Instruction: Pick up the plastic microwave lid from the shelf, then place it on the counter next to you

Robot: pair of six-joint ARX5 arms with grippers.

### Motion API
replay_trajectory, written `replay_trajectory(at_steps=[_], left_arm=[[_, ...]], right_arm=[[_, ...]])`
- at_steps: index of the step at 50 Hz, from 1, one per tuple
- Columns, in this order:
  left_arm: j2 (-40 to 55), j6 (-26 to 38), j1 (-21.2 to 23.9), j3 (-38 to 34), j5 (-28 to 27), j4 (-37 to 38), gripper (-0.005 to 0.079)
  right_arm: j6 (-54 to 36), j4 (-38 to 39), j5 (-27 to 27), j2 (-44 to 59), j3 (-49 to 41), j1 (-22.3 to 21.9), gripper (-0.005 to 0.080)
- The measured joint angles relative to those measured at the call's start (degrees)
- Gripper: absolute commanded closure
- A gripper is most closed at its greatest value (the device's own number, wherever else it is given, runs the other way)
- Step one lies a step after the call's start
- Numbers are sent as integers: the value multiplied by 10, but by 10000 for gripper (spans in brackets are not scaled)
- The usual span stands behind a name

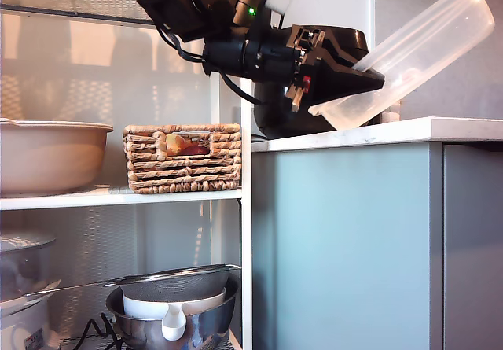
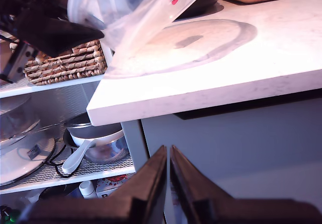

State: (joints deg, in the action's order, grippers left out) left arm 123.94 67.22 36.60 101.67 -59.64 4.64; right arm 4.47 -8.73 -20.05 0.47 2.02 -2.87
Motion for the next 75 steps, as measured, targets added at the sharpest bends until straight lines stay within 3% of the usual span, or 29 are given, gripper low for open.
replay_trajectory(at_steps=[16,29,59,75], left_arm=[[10,-7,1,8,1,-13,765],[13,-9,1,8,27,-26,595],[14,-9,8,10,47,-66,587],[15,-9,9,10,47,-102,435]], right_arm=[[0,0,0,0,0,0,764],[0,0,0,0,0,0,764],[0,0,0,0,0,0,764],[0,0,0,0,0,0,765]])
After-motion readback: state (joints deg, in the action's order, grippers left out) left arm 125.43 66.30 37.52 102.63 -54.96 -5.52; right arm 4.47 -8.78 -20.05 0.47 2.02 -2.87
